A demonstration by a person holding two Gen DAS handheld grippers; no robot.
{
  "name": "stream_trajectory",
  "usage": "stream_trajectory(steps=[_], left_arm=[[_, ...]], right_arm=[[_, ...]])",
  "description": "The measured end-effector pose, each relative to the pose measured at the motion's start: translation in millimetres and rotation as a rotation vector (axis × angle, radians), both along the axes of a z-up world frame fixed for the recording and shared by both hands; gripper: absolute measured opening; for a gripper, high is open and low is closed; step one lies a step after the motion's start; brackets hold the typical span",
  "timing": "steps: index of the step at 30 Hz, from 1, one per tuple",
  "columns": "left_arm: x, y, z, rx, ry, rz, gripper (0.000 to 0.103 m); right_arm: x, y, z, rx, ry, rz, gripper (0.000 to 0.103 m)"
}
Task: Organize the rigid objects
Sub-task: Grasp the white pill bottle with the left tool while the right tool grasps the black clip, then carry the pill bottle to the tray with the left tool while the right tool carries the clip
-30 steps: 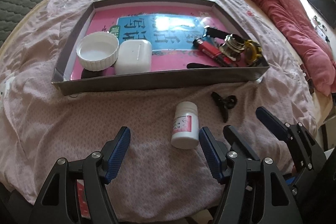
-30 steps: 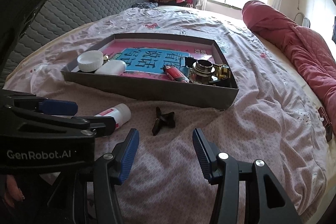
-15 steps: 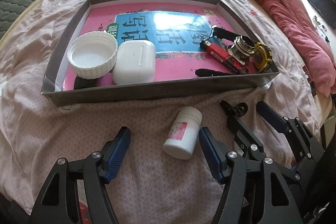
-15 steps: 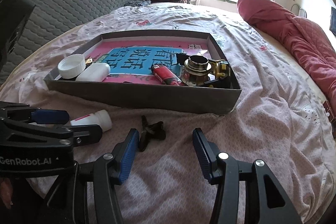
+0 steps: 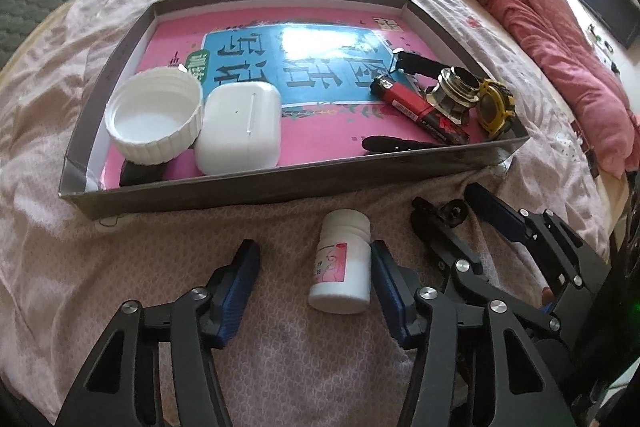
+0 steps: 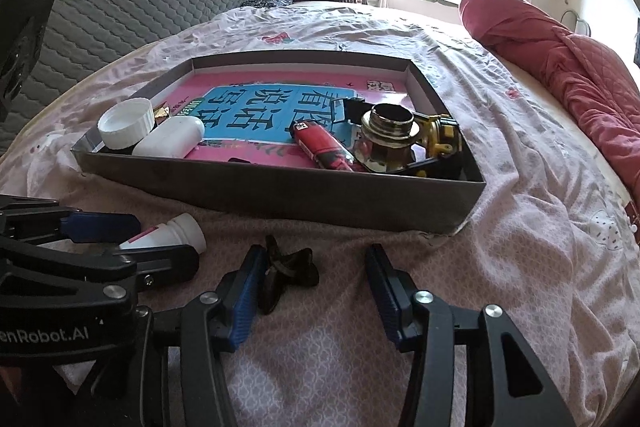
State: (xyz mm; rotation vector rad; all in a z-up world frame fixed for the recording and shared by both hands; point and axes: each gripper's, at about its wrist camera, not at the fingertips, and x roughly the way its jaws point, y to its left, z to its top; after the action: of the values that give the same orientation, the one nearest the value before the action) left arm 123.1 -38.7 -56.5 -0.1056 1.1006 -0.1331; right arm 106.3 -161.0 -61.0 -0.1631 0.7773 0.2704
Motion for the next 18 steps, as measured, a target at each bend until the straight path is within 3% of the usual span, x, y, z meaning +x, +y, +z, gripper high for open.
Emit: stream_trajectory(steps=[7, 11, 18], left_arm=[[-3, -11, 2, 0.012, -0.021, -0.04, 0.044], [-5, -10, 4, -0.006, -0.034, -0.043, 0.029], [-9, -10, 3, -0.009, -0.035, -0.053, 0.027]], right_arm=[[-5, 6, 0, -0.045, -0.02, 0.037, 0.025], [-4, -3, 1, 0.011, 0.002, 0.038, 0.024], [-1, -25, 7, 0.16, 0.035, 0.017, 0.024]])
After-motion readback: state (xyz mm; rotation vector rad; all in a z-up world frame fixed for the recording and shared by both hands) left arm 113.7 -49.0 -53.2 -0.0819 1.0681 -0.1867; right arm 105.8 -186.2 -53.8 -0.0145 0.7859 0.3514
